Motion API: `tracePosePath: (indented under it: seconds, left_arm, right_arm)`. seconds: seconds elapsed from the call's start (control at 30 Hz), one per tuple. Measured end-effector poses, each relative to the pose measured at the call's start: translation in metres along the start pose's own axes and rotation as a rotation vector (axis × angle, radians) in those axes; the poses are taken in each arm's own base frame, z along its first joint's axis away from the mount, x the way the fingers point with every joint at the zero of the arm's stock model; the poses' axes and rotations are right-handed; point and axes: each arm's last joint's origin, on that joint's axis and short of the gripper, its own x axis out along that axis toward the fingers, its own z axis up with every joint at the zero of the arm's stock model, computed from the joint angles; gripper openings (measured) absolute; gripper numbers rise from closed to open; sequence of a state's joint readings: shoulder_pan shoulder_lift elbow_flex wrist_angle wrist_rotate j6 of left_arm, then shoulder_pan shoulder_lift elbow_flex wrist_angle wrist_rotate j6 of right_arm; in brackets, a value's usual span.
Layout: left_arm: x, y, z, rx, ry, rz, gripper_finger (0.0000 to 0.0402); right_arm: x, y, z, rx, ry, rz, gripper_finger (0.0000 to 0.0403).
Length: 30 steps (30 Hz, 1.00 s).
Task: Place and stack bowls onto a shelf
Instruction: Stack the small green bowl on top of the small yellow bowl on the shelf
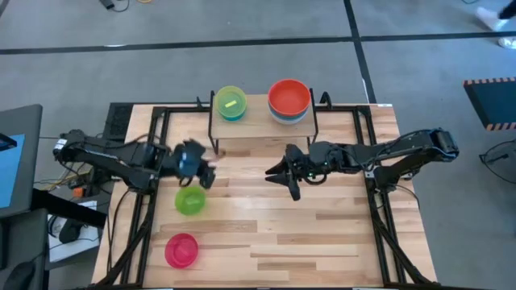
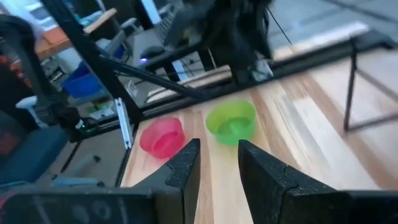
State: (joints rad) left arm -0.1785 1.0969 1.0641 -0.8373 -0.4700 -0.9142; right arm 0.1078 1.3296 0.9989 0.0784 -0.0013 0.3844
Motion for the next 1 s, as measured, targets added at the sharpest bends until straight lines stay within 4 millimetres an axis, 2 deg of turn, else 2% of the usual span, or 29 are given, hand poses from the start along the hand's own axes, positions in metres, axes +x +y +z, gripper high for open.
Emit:
tracePosePath:
  seconds: [0.13, 0.27, 0.43, 0.57, 0.8, 1.0]
  left_arm:
    - [-0.004, -0.008, -0.021, 0.042, 0.045, -0.035, 0.0158]
    - [-0.009, -0.007, -0.030, 0.082, 0.069, -0.007, 0.0158]
    - [-0.014, 0.006, -0.036, 0.133, 0.140, 0.072, 0.0158]
    - [-0.020, 0.017, -0.045, 0.159, 0.268, 0.140, 0.0158]
    - [-0.029, 0.026, -0.058, 0.187, 0.383, 0.229, 0.0158]
    - [-0.033, 0.030, -0.062, 0.255, 0.449, 0.256, 0.0158]
  right_arm:
    - [0.010, 0.005, -0.001, -0.016, -0.046, 0.020, 0.0135]
    - [0.033, 0.006, -0.016, 0.043, -0.065, -0.026, 0.0135]
    - [0.074, 0.004, -0.039, 0.158, -0.022, -0.139, 0.0135]
    - [0.109, 0.005, -0.044, 0.266, -0.017, -0.204, 0.0135]
    - [0.173, 0.006, -0.045, 0.273, 0.078, -0.287, 0.0135]
    - [0.219, -0.014, -0.051, 0.360, 0.122, -0.381, 0.0135]
